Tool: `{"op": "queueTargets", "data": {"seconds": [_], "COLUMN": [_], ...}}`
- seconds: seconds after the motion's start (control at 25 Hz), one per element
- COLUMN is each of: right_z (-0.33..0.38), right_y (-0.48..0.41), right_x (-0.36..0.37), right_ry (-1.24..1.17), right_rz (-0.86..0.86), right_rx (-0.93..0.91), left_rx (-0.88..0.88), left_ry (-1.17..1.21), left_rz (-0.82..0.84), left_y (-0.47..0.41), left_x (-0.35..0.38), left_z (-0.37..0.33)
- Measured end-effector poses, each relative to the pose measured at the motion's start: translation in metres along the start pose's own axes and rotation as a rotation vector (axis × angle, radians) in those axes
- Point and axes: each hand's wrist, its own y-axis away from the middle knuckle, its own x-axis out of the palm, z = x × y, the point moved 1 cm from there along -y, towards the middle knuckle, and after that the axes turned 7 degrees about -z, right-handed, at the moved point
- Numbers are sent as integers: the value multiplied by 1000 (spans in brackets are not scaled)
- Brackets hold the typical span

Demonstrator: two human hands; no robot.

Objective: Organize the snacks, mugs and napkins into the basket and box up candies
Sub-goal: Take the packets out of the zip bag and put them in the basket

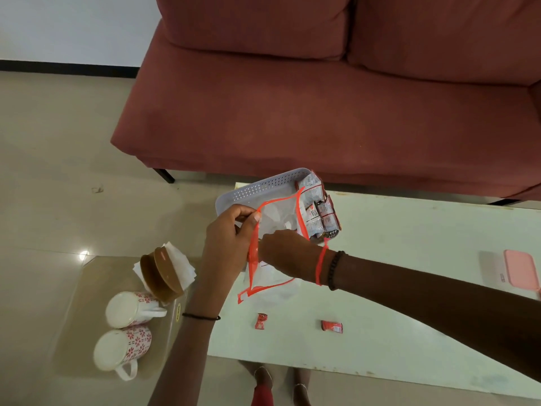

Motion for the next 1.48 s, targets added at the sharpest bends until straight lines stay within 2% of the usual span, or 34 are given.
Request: {"op": "queueTargets", "data": {"seconds": [0.16, 0.2, 0.28, 0.36, 0.52, 0.72, 0.8, 0.92, 1.04, 1.12, 1.36, 1.48], "right_z": [-14, -21, -33, -45, -65, -100, -119, -147, -170, -180, -196, -200], "right_y": [22, 26, 40, 52, 63, 61, 52, 24, -14, -39, -94, -109], "right_x": [-41, -52, -73, -89, -99, -94, -79, -34, 24, 55, 115, 130], "right_ry": [-184, -300, -679, -962, -1417, -1687, -1720, -1610, -1455, -1359, -1201, -1180], "right_rz": [-118, -102, -134, -313, -594, -794, -825, -771, -654, -553, -402, -393], "right_rx": [32, 92, 252, 354, 413, 463, 569, 814, 1097, 1220, 1287, 1328], "left_rx": [-4, -11, -14, -18, -31, -18, -47, -60, -55, -65, -98, -89], "left_ry": [-35, -34, -26, -27, -23, -32, -14, 14, 37, 61, 142, 157], "left_rz": [24, 29, 63, 89, 81, 92, 77, 59, 40, 31, 29, 38], "left_y": [-6, -7, -10, -13, -21, -33, -41, -53, -64, -72, -95, -104], "left_x": [-5, -7, -12, -16, -19, -19, -21, -28, -37, -41, -46, -44], "left_z": [14, 17, 21, 23, 24, 24, 27, 31, 38, 45, 64, 71]}}
